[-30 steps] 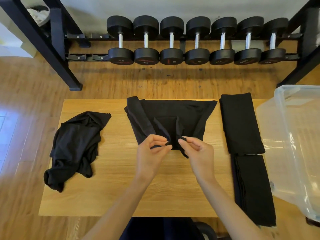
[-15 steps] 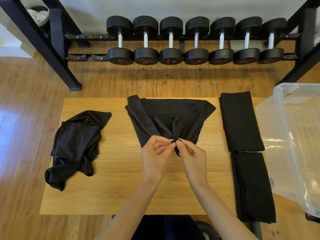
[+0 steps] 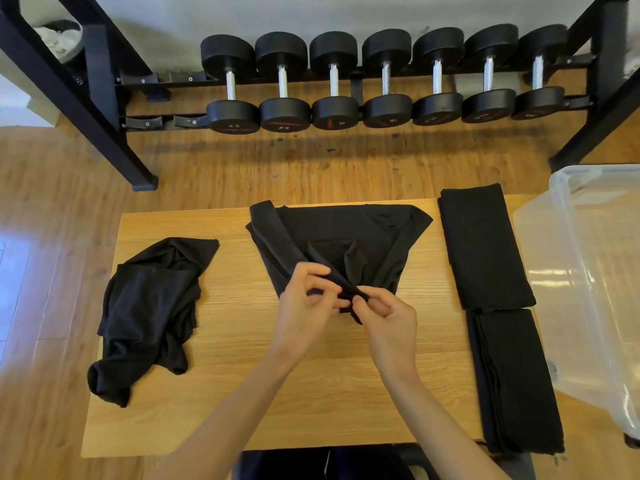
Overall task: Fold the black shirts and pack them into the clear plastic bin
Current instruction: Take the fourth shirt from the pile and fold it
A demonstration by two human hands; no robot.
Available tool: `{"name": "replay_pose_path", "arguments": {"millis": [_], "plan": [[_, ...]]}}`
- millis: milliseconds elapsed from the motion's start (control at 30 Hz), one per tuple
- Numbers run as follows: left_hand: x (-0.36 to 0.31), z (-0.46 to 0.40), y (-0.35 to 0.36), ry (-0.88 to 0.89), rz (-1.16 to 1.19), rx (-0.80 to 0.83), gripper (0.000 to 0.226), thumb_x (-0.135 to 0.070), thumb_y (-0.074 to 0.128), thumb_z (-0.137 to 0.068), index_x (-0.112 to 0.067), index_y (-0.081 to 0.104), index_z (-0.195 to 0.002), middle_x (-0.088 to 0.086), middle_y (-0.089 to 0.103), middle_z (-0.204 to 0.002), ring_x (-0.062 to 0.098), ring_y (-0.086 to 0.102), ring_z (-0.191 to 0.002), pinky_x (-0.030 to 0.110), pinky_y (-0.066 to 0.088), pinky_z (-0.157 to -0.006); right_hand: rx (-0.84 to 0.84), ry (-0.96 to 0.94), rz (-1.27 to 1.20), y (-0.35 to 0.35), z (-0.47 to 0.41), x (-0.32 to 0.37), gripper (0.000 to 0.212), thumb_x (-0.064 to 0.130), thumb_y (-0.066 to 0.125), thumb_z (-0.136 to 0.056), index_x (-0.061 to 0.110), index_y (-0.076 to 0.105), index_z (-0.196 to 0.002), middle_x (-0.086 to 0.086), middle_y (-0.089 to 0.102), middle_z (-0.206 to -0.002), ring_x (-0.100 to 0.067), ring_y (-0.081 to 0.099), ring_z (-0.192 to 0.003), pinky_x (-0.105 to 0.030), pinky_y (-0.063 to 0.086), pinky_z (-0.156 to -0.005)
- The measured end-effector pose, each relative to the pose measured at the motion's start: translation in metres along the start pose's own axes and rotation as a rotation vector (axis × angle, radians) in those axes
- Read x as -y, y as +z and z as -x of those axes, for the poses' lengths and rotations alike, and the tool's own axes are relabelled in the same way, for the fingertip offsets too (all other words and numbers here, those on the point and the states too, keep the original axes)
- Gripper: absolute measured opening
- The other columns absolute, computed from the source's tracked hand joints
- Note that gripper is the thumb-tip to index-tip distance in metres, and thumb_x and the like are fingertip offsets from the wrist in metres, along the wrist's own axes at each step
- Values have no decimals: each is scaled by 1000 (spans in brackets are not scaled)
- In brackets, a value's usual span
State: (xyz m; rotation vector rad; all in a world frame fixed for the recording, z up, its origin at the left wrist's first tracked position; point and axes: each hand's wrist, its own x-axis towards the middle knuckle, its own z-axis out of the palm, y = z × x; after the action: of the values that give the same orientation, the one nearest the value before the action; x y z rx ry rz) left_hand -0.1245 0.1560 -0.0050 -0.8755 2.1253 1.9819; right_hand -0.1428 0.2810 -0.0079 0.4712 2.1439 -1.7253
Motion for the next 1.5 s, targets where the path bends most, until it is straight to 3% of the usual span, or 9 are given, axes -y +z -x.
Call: {"name": "replay_pose_path", "arguments": {"millis": [133, 300, 433, 967, 1133, 1267, 1367, 1433, 1500], "plan": [[-9, -60, -25, 217, -453, 1, 16, -13, 57, -96, -25, 65, -102, -7, 59, -102, 5, 58, -89, 19, 49, -79, -18, -21, 5, -2, 3, 1, 19, 4, 69, -85, 18, 73, -98, 6, 74, -82, 1, 69, -81, -10, 51, -73], [-18, -125, -38, 486, -1115, 384, 51, 10, 43, -89, -29, 72, -105, 0, 51, -123, 20, 43, -114, 39, 38, -100, -7, -31, 21, -5, 10, 1, 15, 6, 67, -87, 14, 74, -98, 17, 66, -61, -2, 66, -70, -13, 50, -75], [-26, -140, -34, 550, -1316, 576, 54, 7, 43, -91, -34, 68, -116, -1, 44, -127, 19, 41, -114, 36, 39, -98, -23, -60, 55, -9, 12, 1, 13, 7, 66, -87, 14, 73, -95, 22, 51, -49, 2, 55, -59, -15, 48, -73], [-25, -127, -9, 226, -1172, 462, 31, -21, 43, -96, -10, 72, -94, 3, 47, -111, 22, 57, -94, 43, 49, -89, -118, -124, 38, -39, 12, -2, 15, 0, 65, -86, 12, 73, -90, 17, 49, -50, -1, 51, -57, -11, 43, -65], [-19, -124, -3, 134, -1025, 320, 42, -26, 60, -94, -9, 61, -56, 1, 57, -69, 18, 56, -66, 38, 51, -74, -116, -158, 48, -50, 16, -2, 16, -1, 64, -86, 12, 73, -90, 14, 57, -54, 1, 56, -60, -10, 45, -67], [-15, -118, -2, 54, -869, 216, 12, -10, 69, -86, -15, 76, -78, -5, 71, -90, 12, 63, -84, 32, 54, -85, -142, -192, 76, -60, 17, -2, 24, -4, 65, -85, 19, 72, -87, 20, 61, -58, 1, 60, -64, -7, 45, -67], [-18, -108, -1, 77, -849, 198, 20, -6, 59, -92, -14, 77, -95, -11, 61, -95, 5, 54, -77, 22, 48, -78, -145, -206, 80, -67, 17, -4, 29, -3, 66, -85, 26, 71, -86, 16, 68, -70, -2, 66, -75, -10, 49, -73], [-24, -103, -3, 111, -875, 218, 25, -7, 52, -93, -15, 76, -87, -10, 60, -89, 5, 52, -66, 14, 44, -63, -145, -235, 81, -71, 17, -3, 31, -2, 66, -85, 28, 71, -87, 13, 72, -78, -5, 68, -82, -13, 52, -78], [-31, -97, -10, 140, -913, 206, 25, -10, 48, -90, -20, 65, -75, -5, 57, -80, 11, 49, -63, 21, 46, -56, -147, -288, 92, -75, 17, 0, 32, -3, 66, -85, 29, 71, -89, 13, 72, -81, -7, 69, -85, -15, 52, -80]]}}
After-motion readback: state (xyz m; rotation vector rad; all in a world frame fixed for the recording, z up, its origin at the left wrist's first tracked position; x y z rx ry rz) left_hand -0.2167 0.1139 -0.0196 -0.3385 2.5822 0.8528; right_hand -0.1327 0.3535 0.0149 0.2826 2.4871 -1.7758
